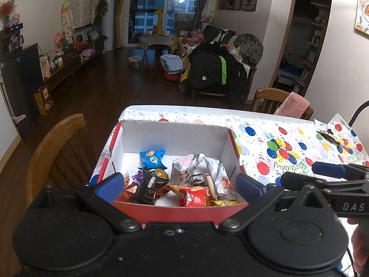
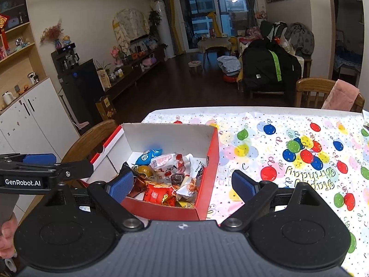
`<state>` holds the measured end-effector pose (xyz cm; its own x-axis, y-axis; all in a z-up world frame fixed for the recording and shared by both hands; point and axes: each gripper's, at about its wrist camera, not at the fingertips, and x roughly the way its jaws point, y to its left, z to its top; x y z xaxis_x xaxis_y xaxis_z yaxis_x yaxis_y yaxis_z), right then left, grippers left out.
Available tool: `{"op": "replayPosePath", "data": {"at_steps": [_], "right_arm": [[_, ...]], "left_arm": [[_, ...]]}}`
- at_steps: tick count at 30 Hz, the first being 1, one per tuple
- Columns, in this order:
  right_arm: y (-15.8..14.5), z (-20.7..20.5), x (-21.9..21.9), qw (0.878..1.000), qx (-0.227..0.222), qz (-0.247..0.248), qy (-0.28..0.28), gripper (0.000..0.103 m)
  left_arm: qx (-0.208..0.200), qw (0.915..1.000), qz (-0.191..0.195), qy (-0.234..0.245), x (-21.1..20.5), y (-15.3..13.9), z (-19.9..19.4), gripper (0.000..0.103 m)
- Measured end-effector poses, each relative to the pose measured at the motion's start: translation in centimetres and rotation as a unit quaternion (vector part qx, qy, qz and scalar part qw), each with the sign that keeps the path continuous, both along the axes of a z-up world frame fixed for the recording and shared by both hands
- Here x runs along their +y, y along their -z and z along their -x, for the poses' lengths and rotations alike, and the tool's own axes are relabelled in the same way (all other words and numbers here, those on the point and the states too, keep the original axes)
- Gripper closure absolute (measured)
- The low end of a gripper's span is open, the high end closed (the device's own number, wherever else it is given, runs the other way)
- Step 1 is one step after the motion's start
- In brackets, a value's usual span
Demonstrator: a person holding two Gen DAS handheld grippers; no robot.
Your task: Organize snacks
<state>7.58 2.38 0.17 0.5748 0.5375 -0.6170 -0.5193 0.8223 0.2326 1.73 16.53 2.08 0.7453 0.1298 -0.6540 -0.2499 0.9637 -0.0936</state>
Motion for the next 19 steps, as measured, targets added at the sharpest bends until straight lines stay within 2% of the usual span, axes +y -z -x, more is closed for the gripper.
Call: {"op": "replayPosePath", "data": {"at_steps": [19], "right_arm": [[-0.03,-0.32,-0.04,1.0,0.002,-0.005,-0.003,0.01]], "left_arm": [[-0.002,0.9999,-0.006,0.009,-1.02,-0.2,0.37,0.0]]}}
